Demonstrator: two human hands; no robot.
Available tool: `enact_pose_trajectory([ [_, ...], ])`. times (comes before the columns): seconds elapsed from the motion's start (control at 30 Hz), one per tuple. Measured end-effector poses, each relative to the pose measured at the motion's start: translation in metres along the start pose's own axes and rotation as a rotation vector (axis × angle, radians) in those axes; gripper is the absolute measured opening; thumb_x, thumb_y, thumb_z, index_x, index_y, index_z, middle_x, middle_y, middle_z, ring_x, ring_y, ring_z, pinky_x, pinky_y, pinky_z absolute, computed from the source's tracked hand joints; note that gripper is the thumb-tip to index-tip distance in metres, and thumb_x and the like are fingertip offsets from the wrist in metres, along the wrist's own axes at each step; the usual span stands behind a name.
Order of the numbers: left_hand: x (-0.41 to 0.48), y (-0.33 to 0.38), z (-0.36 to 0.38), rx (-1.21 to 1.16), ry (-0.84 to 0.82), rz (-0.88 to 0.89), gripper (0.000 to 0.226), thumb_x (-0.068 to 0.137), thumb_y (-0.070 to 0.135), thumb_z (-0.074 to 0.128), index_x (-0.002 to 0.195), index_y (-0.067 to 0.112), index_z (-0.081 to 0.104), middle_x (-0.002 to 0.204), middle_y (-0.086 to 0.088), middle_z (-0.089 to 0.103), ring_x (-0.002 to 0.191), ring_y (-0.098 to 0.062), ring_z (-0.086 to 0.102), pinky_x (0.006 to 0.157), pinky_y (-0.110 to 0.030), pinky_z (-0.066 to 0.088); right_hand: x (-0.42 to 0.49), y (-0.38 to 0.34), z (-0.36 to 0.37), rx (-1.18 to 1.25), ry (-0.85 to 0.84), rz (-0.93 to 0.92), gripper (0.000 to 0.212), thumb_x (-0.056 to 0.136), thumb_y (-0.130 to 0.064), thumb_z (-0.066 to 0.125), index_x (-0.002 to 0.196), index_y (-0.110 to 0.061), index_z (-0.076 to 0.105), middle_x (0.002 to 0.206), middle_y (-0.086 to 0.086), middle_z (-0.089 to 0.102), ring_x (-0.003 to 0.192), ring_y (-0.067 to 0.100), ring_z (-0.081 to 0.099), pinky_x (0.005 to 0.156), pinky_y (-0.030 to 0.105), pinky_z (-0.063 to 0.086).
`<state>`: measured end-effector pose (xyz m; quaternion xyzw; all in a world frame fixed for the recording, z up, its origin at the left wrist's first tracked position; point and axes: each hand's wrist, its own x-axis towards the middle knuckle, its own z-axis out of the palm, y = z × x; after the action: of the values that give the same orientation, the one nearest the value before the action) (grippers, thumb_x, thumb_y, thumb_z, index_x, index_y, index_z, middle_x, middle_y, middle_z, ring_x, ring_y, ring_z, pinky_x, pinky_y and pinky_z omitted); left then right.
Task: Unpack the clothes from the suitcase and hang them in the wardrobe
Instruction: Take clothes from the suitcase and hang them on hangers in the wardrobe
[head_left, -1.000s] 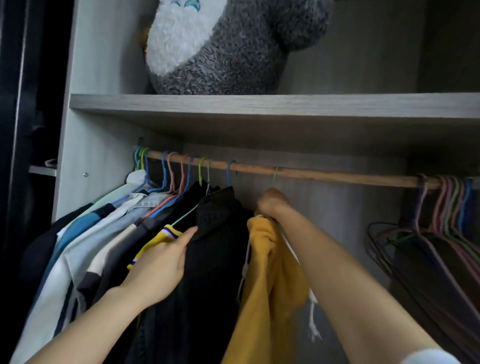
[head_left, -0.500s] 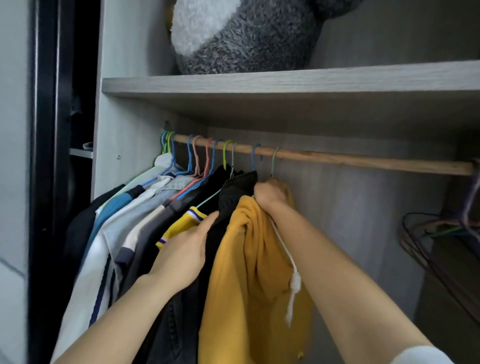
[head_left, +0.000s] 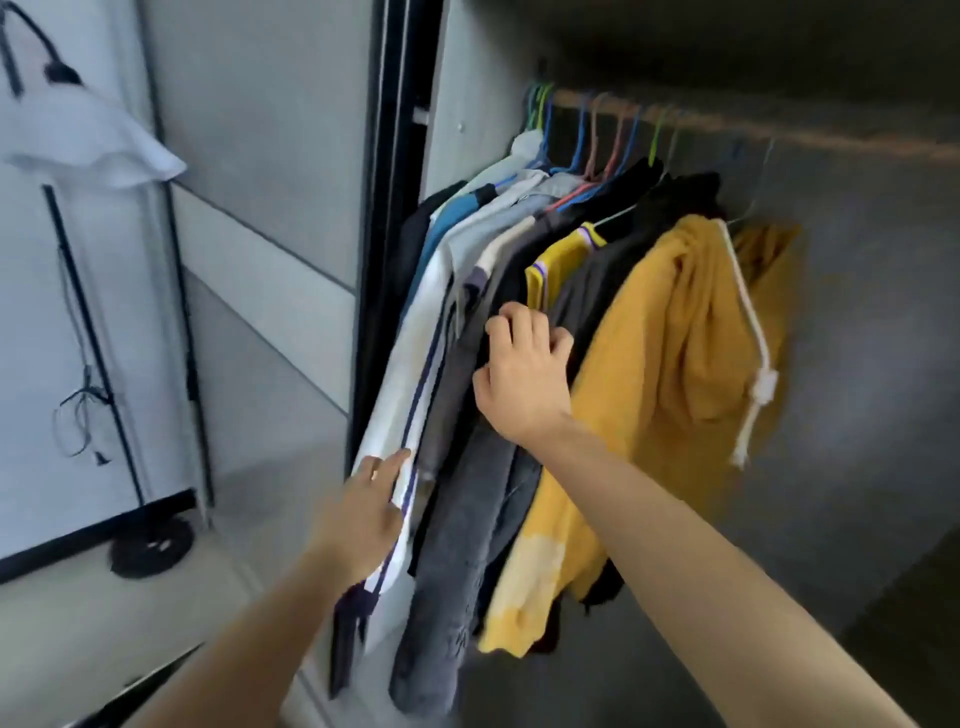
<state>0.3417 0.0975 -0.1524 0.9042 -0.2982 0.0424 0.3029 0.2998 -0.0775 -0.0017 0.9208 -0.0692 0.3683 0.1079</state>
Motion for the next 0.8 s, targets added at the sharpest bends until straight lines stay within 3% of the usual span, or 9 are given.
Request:
enact_pose_trajectory([
  [0.17, -0.118, -0.118, -0.014, 0.087, -0.081, -0.431, 0.050, 0.093, 0.010, 0.046, 0.142, 0.017, 0.039, 0.140, -0.006, 0.040, 0.116, -0.029, 0.053, 0.091, -0.037, 0.044, -0.103, -0.118, 0.062, 0.060, -0.520, -0.139, 0.049, 0.082, -0.027, 0.059, 0.127, -0.010, 0.048, 0.138, 0.009, 0.037, 0.124, 0.029, 0.039, 0.097, 0.047, 0.033],
  [0.23, -0.153, -0.142, -0.013, 0.094, -0.066, -0.533, 0.043, 0.093, 0.011, 0.046, 0.135, 0.016, 0.046, 0.135, -0.005, 0.042, 0.114, -0.029, 0.054, 0.087, -0.038, 0.046, -0.138, -0.147, 0.075, 0.121, -0.621, -0.129, 0.048, 0.072, -0.026, 0.064, 0.116, -0.008, 0.057, 0.130, 0.011, 0.047, 0.117, 0.031, 0.049, 0.088, 0.048, 0.041],
  [0.33, -0.208, -0.182, -0.008, 0.106, -0.066, -0.682, 0.037, 0.092, 0.014, 0.049, 0.128, 0.016, 0.052, 0.129, -0.003, 0.046, 0.110, -0.026, 0.055, 0.082, -0.039, 0.050, -0.190, -0.201, 0.111, 0.168, -0.804, -0.282, 0.049, 0.083, -0.028, 0.050, 0.129, -0.010, 0.048, 0.139, 0.009, 0.038, 0.127, 0.030, 0.040, 0.098, 0.049, 0.036],
  [0.4, -0.239, -0.204, 0.008, 0.103, -0.064, -0.790, 0.034, 0.092, 0.017, 0.049, 0.126, 0.017, 0.055, 0.128, -0.001, 0.046, 0.109, -0.024, 0.056, 0.080, -0.037, 0.051, -0.217, -0.225, 0.135, 0.255, -0.847, -0.339, 0.049, 0.083, -0.030, 0.041, 0.126, -0.009, 0.050, 0.134, 0.009, 0.043, 0.123, 0.032, 0.045, 0.095, 0.047, 0.038],
  [0.47, -0.262, -0.225, 0.029, 0.099, -0.075, -0.882, 0.033, 0.092, 0.018, 0.049, 0.124, 0.018, 0.056, 0.127, 0.000, 0.046, 0.105, -0.022, 0.056, 0.078, -0.037, 0.051, -0.246, -0.243, 0.163, 0.297, -0.997, -0.376, 0.047, 0.089, -0.031, 0.040, 0.132, -0.013, 0.042, 0.140, 0.006, 0.037, 0.129, 0.028, 0.037, 0.100, 0.044, 0.033],
  [0.63, -0.295, -0.292, 0.123, 0.078, -0.082, -1.042, 0.033, 0.093, 0.017, 0.047, 0.125, 0.020, 0.055, 0.128, 0.005, 0.045, 0.104, -0.019, 0.057, 0.078, -0.031, 0.049, -0.335, -0.285, 0.274, 0.401, -1.171, -0.409, 0.050, 0.095, -0.035, 0.044, 0.141, -0.019, 0.033, 0.148, 0.001, 0.027, 0.138, 0.022, 0.024, 0.109, 0.041, 0.026],
  [0.8, -0.325, -0.372, 0.265, 0.002, -0.094, -1.038, 0.026, 0.093, 0.018, 0.049, 0.117, 0.021, 0.057, 0.123, 0.007, 0.046, 0.099, -0.018, 0.057, 0.075, -0.030, 0.047, -0.444, -0.314, 0.409, 0.414, -1.273, -0.404, 0.048, 0.095, -0.037, 0.044, 0.140, -0.022, 0.035, 0.147, -0.001, 0.031, 0.133, 0.019, 0.030, 0.107, 0.038, 0.031],
])
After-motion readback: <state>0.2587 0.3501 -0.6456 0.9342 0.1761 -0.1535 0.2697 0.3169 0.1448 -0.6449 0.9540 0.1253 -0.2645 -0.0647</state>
